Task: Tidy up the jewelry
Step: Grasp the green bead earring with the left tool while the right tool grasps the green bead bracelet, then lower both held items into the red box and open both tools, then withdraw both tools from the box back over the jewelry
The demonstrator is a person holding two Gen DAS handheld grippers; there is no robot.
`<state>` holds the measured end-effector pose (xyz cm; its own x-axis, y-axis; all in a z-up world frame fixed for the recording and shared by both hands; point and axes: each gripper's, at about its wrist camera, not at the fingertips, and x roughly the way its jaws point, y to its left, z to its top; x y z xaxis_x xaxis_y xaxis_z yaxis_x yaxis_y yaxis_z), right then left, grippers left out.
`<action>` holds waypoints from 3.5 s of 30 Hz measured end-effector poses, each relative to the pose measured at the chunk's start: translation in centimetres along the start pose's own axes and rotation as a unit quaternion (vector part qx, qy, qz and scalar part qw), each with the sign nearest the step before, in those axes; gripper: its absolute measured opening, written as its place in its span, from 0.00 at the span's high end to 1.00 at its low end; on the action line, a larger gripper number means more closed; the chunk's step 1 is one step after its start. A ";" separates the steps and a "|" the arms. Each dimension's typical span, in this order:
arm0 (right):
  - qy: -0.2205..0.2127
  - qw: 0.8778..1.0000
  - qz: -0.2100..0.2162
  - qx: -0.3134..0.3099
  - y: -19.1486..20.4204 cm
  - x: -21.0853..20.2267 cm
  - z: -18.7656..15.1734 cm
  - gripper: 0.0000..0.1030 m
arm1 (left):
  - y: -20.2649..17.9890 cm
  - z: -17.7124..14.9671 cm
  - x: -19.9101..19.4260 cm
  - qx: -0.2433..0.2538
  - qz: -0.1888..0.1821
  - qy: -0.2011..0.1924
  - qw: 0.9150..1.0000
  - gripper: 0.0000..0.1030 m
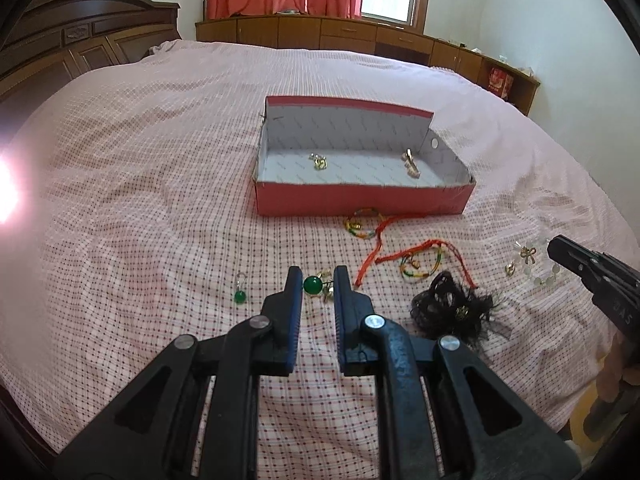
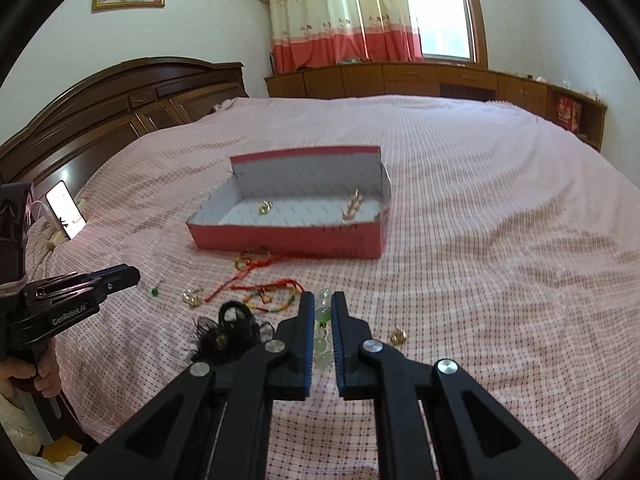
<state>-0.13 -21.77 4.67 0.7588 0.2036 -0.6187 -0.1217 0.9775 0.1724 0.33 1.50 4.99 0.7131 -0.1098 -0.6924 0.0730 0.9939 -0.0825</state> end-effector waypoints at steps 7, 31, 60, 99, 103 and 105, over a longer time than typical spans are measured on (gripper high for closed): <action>-0.018 1.000 0.006 -0.015 0.9 0.3 2.5 0.91 | 0.2 2.5 0.5 -0.002 0.006 -0.012 1.000 0.94; -0.028 0.999 0.005 -0.018 0.3 8.4 10.2 0.91 | -0.1 11.1 6.5 -0.001 0.018 -0.041 0.999 0.94; 0.034 0.999 -0.028 0.009 -3.0 18.5 9.1 0.91 | 0.9 10.9 17.3 -0.037 0.028 0.014 0.999 0.94; 0.021 0.999 -0.008 0.032 -2.6 14.8 9.3 0.66 | -0.1 10.5 13.7 -0.028 0.032 0.013 0.999 0.75; 0.012 0.999 -0.009 0.030 -2.5 13.2 9.3 0.66 | 0.1 10.3 12.4 -0.026 0.032 0.008 0.999 0.75; 0.008 1.000 -0.008 0.027 -2.5 12.2 9.1 0.66 | -0.1 10.0 11.6 -0.023 0.034 0.006 0.999 0.75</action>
<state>15.28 -22.27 3.66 0.7502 0.1890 -0.6337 -0.0741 0.9763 0.2034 15.58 0.18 4.09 0.7064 -0.0432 -0.7064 -0.0071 0.9977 -0.0681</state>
